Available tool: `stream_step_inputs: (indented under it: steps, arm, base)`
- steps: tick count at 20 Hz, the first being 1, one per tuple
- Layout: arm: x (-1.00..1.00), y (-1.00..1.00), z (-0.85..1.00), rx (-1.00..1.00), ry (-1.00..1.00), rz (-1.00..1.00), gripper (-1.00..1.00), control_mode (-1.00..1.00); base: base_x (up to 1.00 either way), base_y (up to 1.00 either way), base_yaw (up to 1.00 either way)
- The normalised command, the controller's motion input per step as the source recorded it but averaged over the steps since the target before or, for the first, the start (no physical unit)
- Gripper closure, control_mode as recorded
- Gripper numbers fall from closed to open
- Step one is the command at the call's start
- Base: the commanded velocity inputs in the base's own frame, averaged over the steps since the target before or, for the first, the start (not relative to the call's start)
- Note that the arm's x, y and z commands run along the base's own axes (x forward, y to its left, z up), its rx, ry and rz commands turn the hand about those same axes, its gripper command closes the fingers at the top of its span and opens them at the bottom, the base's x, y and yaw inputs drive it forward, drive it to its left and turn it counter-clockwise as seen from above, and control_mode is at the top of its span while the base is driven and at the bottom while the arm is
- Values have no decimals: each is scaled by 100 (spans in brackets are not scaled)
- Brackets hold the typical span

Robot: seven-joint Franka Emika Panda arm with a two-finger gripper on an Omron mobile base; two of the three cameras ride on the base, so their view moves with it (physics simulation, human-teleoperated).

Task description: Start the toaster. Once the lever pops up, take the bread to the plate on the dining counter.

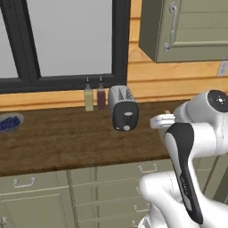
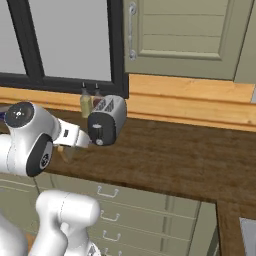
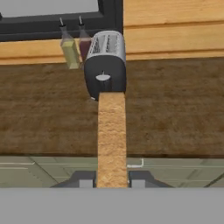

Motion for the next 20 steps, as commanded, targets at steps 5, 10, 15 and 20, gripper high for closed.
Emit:
stream_step_inputs:
  steps: [5,10,15,20]
  arm:
    - [0,0,0,0,0,0,100,100]
    - [0,0,0,0,0,0,100,100]
    - [0,0,0,0,0,0,100,100]
    - [0,0,0,0,0,0,100,100]
  base:
    - [-35,49,65]
    - [0,26,95]
    - [0,10,94]
    - [0,12,91]
